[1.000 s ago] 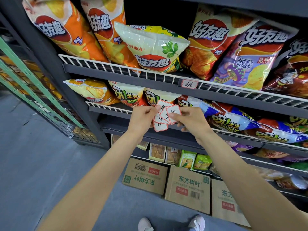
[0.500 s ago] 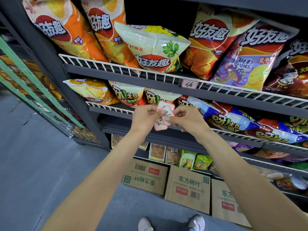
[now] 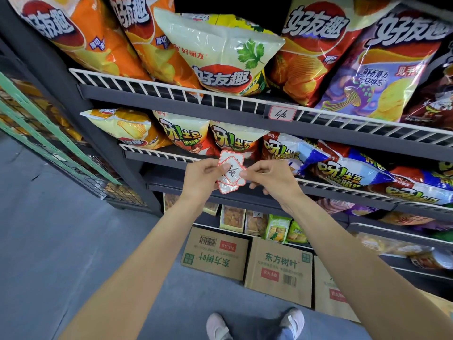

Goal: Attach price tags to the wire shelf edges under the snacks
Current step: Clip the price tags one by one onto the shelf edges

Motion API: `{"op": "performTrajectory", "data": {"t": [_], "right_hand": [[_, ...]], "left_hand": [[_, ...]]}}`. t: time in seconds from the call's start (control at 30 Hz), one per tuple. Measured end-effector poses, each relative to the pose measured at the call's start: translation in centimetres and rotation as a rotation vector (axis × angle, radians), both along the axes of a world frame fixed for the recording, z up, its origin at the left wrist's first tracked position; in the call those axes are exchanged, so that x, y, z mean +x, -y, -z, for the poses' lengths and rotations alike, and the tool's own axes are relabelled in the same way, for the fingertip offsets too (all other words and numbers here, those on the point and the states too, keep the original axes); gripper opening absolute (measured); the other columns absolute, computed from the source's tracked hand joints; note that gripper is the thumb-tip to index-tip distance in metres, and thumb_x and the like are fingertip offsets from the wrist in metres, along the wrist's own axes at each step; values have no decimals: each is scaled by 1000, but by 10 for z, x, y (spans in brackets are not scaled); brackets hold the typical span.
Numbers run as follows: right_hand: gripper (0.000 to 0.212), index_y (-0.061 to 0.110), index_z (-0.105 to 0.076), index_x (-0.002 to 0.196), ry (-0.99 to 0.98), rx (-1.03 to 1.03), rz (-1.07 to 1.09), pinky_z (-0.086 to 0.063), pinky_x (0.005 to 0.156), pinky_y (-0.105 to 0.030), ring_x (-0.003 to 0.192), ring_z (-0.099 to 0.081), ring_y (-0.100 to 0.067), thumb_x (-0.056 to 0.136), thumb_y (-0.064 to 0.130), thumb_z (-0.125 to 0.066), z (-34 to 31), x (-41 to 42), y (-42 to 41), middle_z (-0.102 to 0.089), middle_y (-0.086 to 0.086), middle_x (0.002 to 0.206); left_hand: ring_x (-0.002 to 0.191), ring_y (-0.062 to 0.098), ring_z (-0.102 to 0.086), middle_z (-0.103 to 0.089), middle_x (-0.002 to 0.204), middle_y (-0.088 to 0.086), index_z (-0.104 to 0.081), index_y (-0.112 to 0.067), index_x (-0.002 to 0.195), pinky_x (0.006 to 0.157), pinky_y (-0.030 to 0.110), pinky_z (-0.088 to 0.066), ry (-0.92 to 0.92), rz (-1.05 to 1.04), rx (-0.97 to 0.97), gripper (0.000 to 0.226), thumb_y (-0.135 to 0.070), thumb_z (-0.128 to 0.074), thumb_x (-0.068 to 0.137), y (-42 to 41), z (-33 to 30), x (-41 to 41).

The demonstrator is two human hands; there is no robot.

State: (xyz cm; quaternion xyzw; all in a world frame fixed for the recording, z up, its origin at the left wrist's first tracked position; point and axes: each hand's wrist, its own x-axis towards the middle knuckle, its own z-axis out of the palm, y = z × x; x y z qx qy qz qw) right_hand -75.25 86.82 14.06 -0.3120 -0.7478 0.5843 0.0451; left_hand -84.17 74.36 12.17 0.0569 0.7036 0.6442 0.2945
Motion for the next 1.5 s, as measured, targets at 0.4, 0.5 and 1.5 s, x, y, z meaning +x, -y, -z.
{"op": "performTrajectory", "data": {"t": [0.4, 0.5, 1.5], "right_hand": [[11, 11, -54, 95, 12, 71, 226, -55, 54, -28, 58, -68, -18, 89, 4, -59, 86, -12, -50, -66, -12, 81], [18, 11, -53, 106, 41, 213, 158, -58, 58, -29, 61, -66, -14, 91, 1, -52, 99, -17, -56, -63, -10, 88], [5, 11, -70, 80, -227, 1207, -31, -41, 46, -27, 67, -62, -29, 80, 13, -67, 157, -80, -48, -66, -7, 77]], "left_hand": [[86, 18, -65, -71, 101, 15, -67, -4, 102, 76, 22, -46, -287, 138, -396, 19, -13, -68, 85, -19, 102, -28], [96, 22, -67, -71, 101, 16, -63, -4, 115, 67, 13, -40, -399, 239, -482, 32, -14, -67, 85, -27, 117, -34], [79, 11, -65, -73, 86, 11, -36, -17, 144, 72, 1, -33, -497, 457, -515, 62, -12, -63, 88, -22, 157, -68]]}}
